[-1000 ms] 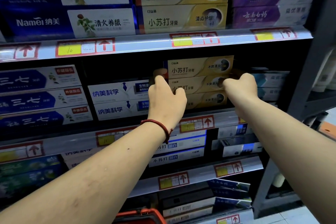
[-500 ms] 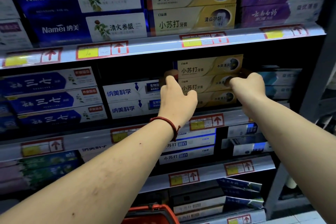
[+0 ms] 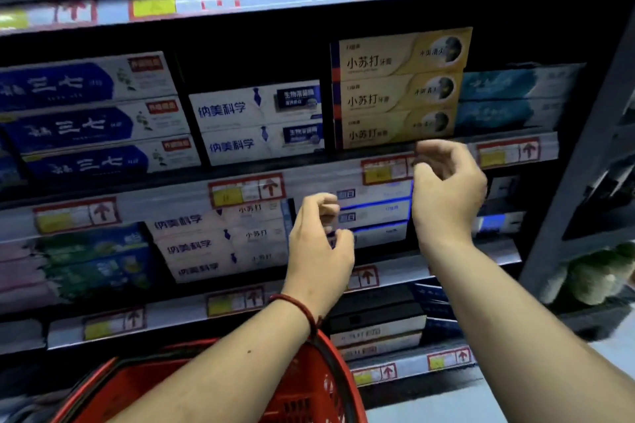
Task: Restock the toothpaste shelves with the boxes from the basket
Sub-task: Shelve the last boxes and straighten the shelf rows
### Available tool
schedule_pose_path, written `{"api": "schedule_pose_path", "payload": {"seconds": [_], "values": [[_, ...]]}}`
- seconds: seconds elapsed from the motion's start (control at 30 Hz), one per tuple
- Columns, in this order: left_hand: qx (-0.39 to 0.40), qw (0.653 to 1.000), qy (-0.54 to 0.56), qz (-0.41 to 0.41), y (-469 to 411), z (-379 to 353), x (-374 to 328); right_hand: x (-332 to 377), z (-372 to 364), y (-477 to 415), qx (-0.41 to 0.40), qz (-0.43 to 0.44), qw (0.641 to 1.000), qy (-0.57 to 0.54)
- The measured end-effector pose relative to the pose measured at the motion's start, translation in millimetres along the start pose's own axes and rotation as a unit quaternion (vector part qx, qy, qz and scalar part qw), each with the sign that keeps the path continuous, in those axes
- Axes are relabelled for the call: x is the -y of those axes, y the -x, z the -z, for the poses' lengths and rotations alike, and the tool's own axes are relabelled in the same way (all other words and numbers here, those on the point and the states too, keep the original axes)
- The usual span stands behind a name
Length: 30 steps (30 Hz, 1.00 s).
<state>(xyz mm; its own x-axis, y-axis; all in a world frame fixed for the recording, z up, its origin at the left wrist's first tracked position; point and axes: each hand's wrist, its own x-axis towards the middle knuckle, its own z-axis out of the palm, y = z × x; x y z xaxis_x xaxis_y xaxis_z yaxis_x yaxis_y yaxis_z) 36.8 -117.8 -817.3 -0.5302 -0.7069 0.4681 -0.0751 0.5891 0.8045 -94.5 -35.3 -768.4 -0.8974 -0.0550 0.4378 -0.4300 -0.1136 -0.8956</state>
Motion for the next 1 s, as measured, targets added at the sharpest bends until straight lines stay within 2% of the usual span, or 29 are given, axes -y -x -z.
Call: {"api": "schedule_pose_path", "payload": {"seconds": [0.13,0.33,0.47,0.77,1.0], "values": [[0.027,0.992,-0.042,0.118,15,-2,38,-47,4,25,0.075,-0.074,0.994,0.035],[0.012,0.972,-0.099,0.212,12,-14,72,-96,-3,15,0.074,-0.155,0.979,0.109],[-0.019,0.972,-0.079,0.221,10,-24,83,-115,-8,5,0.085,-0.181,0.971,0.133],[-0.088,0.97,-0.033,0.224,3,-38,83,-132,-12,3,0.138,-0.226,0.964,0.038],[-0.057,0.966,-0.024,0.252,-5,-45,78,-137,0,5,0.125,-0.214,0.968,0.032]]}}
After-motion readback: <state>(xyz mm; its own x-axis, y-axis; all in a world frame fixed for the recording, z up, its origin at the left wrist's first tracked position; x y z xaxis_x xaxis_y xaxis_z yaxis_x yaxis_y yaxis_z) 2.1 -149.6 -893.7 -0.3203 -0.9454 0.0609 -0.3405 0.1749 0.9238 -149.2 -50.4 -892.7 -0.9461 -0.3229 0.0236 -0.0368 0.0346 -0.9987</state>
